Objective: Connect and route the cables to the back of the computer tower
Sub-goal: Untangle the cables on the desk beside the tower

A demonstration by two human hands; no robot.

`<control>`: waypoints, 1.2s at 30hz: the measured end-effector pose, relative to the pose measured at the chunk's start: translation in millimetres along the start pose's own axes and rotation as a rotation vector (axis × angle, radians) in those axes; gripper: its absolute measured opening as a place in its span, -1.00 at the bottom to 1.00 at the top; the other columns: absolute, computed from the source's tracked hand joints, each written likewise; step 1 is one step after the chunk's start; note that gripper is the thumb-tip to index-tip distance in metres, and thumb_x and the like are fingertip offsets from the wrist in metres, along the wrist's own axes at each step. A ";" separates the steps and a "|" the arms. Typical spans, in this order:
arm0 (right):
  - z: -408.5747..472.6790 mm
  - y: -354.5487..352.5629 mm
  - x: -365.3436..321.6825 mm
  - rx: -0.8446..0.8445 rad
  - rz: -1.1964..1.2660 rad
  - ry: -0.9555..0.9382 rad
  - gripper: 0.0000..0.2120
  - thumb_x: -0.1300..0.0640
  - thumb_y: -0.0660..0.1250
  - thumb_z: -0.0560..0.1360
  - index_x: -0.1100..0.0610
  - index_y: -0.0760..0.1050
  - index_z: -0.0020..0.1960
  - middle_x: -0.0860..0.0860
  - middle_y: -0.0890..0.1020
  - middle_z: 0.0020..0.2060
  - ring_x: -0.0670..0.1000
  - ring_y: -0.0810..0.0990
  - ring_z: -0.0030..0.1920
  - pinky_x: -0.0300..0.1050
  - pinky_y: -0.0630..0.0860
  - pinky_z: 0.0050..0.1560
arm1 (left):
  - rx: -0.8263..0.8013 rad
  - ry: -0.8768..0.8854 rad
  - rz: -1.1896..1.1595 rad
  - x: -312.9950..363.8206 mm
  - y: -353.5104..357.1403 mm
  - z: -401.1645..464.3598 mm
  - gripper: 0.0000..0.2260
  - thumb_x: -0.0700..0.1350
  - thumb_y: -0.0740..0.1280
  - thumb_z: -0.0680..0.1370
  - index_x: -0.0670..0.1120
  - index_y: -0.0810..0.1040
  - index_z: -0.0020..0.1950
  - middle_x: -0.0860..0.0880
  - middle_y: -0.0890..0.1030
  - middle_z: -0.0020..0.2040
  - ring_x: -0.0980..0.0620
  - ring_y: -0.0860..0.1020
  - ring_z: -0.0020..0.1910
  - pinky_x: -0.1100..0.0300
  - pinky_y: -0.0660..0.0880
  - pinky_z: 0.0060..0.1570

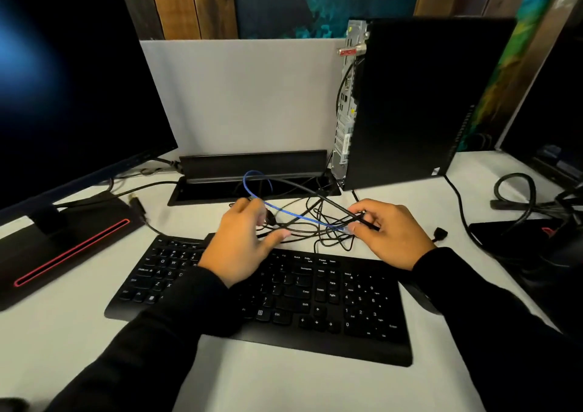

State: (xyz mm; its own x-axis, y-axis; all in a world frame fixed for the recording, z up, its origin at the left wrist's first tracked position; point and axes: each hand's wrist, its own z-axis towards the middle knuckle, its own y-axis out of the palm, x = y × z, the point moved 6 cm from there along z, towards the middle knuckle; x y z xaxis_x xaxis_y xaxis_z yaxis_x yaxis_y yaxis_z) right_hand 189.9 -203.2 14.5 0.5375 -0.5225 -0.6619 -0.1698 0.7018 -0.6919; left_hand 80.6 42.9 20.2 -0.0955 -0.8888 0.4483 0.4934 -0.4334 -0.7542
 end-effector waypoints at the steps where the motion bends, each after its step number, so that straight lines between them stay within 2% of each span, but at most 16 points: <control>1: -0.5 1.8 -2.0 -0.005 0.015 0.003 -0.82 0.12 0.49 0.52 -0.03 0.62 0.11 0.04 0.56 -0.30 -0.11 0.53 -0.30 -0.31 0.45 -0.20 | -0.005 0.026 -0.020 8.8 1.4 0.3 -0.60 0.11 0.53 0.46 0.02 0.31 -0.15 0.09 0.38 -0.21 0.17 0.35 -0.23 0.43 0.27 -0.19; 4: -0.9 3.7 -7.7 0.008 0.083 0.025 -0.72 0.19 0.48 0.52 -0.07 0.60 0.17 -0.01 0.59 -0.27 -0.18 0.54 -0.29 -0.39 0.44 -0.16 | -0.050 0.022 -0.139 33.4 9.7 2.6 -0.62 0.00 0.55 0.45 0.04 0.32 -0.19 0.11 0.39 -0.30 0.15 0.35 -0.30 0.35 0.27 -0.27; 9: 0.6 -5.7 -7.0 0.124 0.164 0.030 -0.52 0.39 0.39 0.46 -0.06 0.60 0.24 -0.05 0.62 -0.22 -0.03 0.66 -0.17 -0.04 0.65 0.01 | -0.196 -0.072 -0.384 54.6 22.2 8.2 -0.76 -0.17 0.45 0.37 0.05 0.40 -0.17 0.05 0.52 -0.31 0.08 0.48 -0.29 0.14 0.46 -0.21; 11: 0.8 -12.7 -5.2 0.167 0.168 0.020 -0.53 0.40 0.39 0.46 -0.06 0.61 0.22 -0.07 0.65 -0.20 0.00 0.66 -0.13 -0.10 0.63 0.01 | -0.153 -0.087 -0.347 56.5 15.1 12.6 -0.83 -0.17 0.41 0.42 0.02 0.43 -0.18 0.01 0.58 -0.33 0.06 0.52 -0.31 0.19 0.47 -0.21; 13: 1.1 -17.7 -2.3 0.182 0.162 0.031 -0.58 0.41 0.38 0.46 -0.01 0.65 0.18 -0.08 0.66 -0.18 -0.11 0.62 -0.15 -0.27 0.57 -0.05 | -0.050 -0.084 -0.266 56.5 -0.7 18.9 -0.89 -0.15 0.38 0.48 0.00 0.47 -0.20 0.02 0.59 -0.39 0.06 0.53 -0.37 0.27 0.43 -0.20; 16: 1.5 -20.4 1.0 0.200 0.186 0.045 -0.61 0.45 0.37 0.45 0.00 0.67 0.06 -0.05 0.66 -0.14 -0.14 0.57 -0.19 -0.40 0.49 -0.15 | 0.082 -0.125 -0.127 30.3 -21.8 37.9 -0.87 -0.10 0.37 0.51 -0.03 0.54 -0.25 0.03 0.58 -0.41 0.05 0.54 -0.36 0.31 0.36 -0.20; 18: 2.3 -19.0 1.3 0.196 0.217 0.042 -0.61 0.46 0.37 0.44 -0.01 0.67 0.02 -0.02 0.65 -0.13 -0.07 0.58 -0.20 -0.37 0.50 -0.16 | 0.016 -0.226 -0.009 -6.3 -21.6 52.3 -0.88 -0.05 0.37 0.51 0.01 0.57 -0.23 0.05 0.61 -0.33 -0.02 0.58 -0.23 0.21 0.37 -0.18; 20: 3.1 -16.0 -3.6 0.177 0.265 0.025 -0.63 0.45 0.37 0.45 0.00 0.67 0.01 0.01 0.63 -0.14 0.01 0.57 -0.19 -0.32 0.51 -0.15 | -0.084 -0.301 0.121 -41.5 -15.6 60.9 -0.91 -0.01 0.36 0.50 0.01 0.63 -0.12 0.01 0.63 -0.19 -0.13 0.61 -0.06 0.15 0.40 -0.10; 22: 4.0 -13.7 -13.1 0.183 0.288 -0.015 -0.70 0.38 0.40 0.49 0.01 0.67 0.04 0.04 0.59 -0.17 0.04 0.55 -0.20 -0.27 0.51 -0.13 | -0.143 -0.346 0.185 -65.1 -8.2 67.6 -0.73 -0.02 0.35 0.51 -0.08 0.63 0.16 -0.10 0.61 0.00 -0.22 0.59 0.10 0.08 0.46 0.00; 24: 3.7 -10.6 -22.7 0.200 0.250 -0.048 -0.81 0.21 0.44 0.54 -0.04 0.66 0.08 0.03 0.51 -0.14 0.00 0.50 -0.22 -0.33 0.46 -0.11 | -0.211 -0.311 0.218 -73.3 0.3 75.9 -0.51 0.06 0.29 0.52 -0.08 0.49 0.42 -0.18 0.54 0.30 -0.27 0.49 0.31 -0.06 0.46 0.28; 26: 3.1 -4.1 -30.2 0.186 0.170 -0.076 -0.84 0.05 0.45 0.54 -0.10 0.64 0.12 -0.01 0.43 -0.10 -0.10 0.47 -0.18 -0.41 0.40 -0.09 | -0.258 -0.256 0.139 -68.9 8.6 84.0 -0.46 0.13 0.18 0.53 0.00 0.42 0.48 -0.14 0.46 0.42 -0.29 0.43 0.40 -0.16 0.41 0.37; 29: 0.0 4.1 -33.9 0.171 0.124 -0.075 -0.83 -0.02 0.46 0.53 -0.09 0.58 0.10 -0.10 0.37 -0.04 -0.25 0.44 -0.11 -0.50 0.34 -0.06 | -0.267 -0.164 0.025 -51.5 15.5 94.6 -0.70 0.10 0.18 0.66 0.08 0.51 0.35 -0.03 0.60 0.25 -0.17 0.51 0.29 -0.14 0.42 0.30; 31: 0.3 2.6 -29.9 0.208 0.110 -0.040 -0.76 -0.07 0.48 0.49 -0.07 0.50 0.08 -0.11 0.34 0.01 -0.24 0.43 -0.13 -0.48 0.34 -0.07 | -0.232 -0.122 0.103 -39.2 14.8 96.5 -0.75 0.15 0.14 0.67 0.20 0.52 0.28 0.11 0.60 0.16 -0.08 0.38 0.34 -0.13 0.23 0.29; 33: 2.9 0.5 -25.5 0.210 0.083 -0.006 -0.63 -0.12 0.51 0.46 -0.09 0.45 0.17 -0.09 0.30 0.12 -0.27 0.39 0.01 -0.48 0.29 0.07 | -0.170 0.017 0.205 -14.5 10.9 94.9 -0.77 0.12 0.14 0.67 0.22 0.54 0.24 0.21 0.56 0.07 -0.01 0.28 0.35 -0.05 0.08 0.15; 35: 3.8 4.8 -26.3 0.159 -0.012 -0.023 -0.46 -0.22 0.51 0.42 -0.15 0.42 0.32 -0.11 0.24 0.23 -0.16 0.30 0.23 -0.28 0.21 0.28 | -0.231 0.169 0.188 13.8 16.4 93.3 -0.78 0.08 0.16 0.68 0.20 0.56 0.22 0.20 0.60 0.00 0.04 0.41 0.25 -0.03 0.15 0.12; 36: 3.1 8.8 -29.2 0.127 -0.093 -0.049 -0.39 -0.30 0.48 0.40 -0.18 0.40 0.38 -0.11 0.22 0.27 -0.11 0.25 0.28 -0.18 0.18 0.31 | -0.305 0.216 0.156 25.9 21.8 92.4 -0.79 0.07 0.17 0.68 0.19 0.57 0.21 0.18 0.62 -0.02 0.06 0.48 0.17 -0.03 0.20 0.13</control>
State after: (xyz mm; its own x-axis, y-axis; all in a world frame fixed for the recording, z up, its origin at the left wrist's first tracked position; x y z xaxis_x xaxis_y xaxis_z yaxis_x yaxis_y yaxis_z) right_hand 175.3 -180.2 28.6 0.5862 -0.5657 -0.5799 -0.0135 0.7089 -0.7052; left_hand 168.8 24.3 59.7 -0.2352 -0.9442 0.2306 0.2402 -0.2863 -0.9275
